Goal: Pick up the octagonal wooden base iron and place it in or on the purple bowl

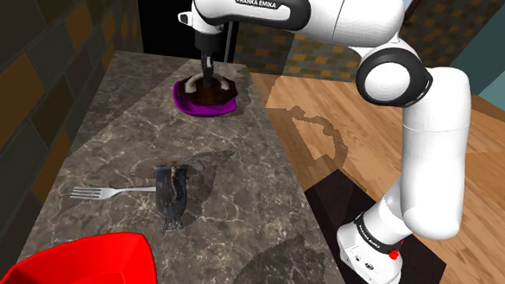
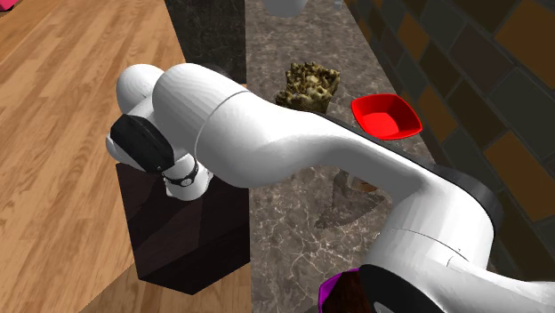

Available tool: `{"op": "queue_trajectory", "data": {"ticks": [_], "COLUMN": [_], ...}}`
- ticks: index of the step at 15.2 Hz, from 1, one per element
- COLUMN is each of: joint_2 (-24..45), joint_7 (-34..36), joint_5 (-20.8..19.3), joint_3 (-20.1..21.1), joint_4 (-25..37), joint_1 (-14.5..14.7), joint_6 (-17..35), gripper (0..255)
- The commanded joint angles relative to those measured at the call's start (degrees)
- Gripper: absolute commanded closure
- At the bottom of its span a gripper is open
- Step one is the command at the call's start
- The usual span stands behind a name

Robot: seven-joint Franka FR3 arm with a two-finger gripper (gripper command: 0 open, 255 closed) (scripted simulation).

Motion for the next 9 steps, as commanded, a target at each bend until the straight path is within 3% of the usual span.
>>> {"op": "queue_trajectory", "data": {"ticks": [1,7,8,9], "joint_2": [-0.2,-0.2,-0.2,-0.2], "joint_7": [0.1,0.1,0.1,0.1], "joint_5": [0.0,0.0,0.0,0.0], "joint_3": [0.0,0.0,0.0,0.0], "joint_4": [-0.7,-0.7,-0.7,-0.6], "joint_1": [0.0,0.0,0.0,0.0], "joint_6": [0.6,0.6,0.6,0.6], "gripper": [255,255,0,0]}}
